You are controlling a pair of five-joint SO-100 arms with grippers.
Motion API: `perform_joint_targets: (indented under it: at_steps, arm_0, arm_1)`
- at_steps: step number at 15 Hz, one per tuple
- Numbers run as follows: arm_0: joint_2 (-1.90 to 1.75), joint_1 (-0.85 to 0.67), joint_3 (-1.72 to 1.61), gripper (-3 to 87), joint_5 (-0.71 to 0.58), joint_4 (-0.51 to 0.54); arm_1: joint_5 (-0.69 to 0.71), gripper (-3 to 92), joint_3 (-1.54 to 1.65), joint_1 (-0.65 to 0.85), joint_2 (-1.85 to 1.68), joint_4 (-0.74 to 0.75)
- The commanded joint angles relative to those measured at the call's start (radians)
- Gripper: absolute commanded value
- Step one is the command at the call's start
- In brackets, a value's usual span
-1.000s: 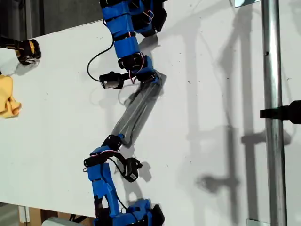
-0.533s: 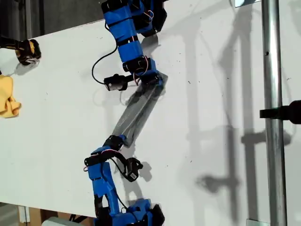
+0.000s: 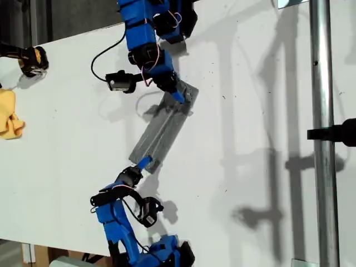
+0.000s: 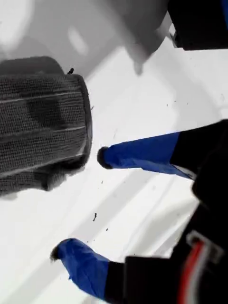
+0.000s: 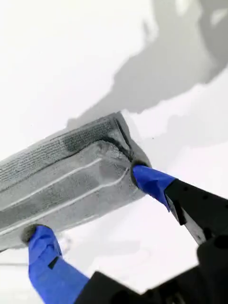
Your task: Grasp corners of a towel and fold twice.
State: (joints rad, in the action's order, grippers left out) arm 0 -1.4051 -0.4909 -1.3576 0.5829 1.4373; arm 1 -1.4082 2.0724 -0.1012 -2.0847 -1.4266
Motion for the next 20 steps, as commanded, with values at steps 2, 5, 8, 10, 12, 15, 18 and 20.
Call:
perform_joint_targets:
  at_steps: [2,5,8,10,12,15,18,20]
  arm_0:
    - [-0.158,-0.023,0.006,31.4,-0.003,0.018]
    - [-0.374,-0.026,-0.130,27.2,0.014,-0.021]
    - [-0.769,-0.040,-0.477,21.0,0.051,-0.109]
    - [-1.101,-0.041,-0.782,12.6,0.083,-0.164]
    - [-1.359,-0.005,-1.025,4.4,0.155,-0.204]
    - [-1.856,0.127,-1.425,-1.8,0.328,-0.301]
    - [-2.071,0.176,-1.643,-1.4,0.414,-0.288]
    - [-2.071,0.178,-1.710,2.3,0.446,-0.272]
  arm_1:
    - [0.011,32.4,0.040,0.037,-0.229,-0.032]
    - [0.003,31.3,0.160,0.077,-0.578,-0.040]
    - [-0.098,31.1,0.305,0.080,-0.942,-0.160]
    - [-0.218,29.6,0.405,-0.002,-1.115,-0.183]
    - [-0.305,28.6,0.485,-0.061,-1.177,-0.178]
    - [-0.393,24.8,0.476,-0.083,-1.172,-0.193]
    - [-0.489,34.6,0.463,-0.172,-1.029,-0.156]
    - [-0.563,36.9,0.405,-0.265,-0.844,-0.100]
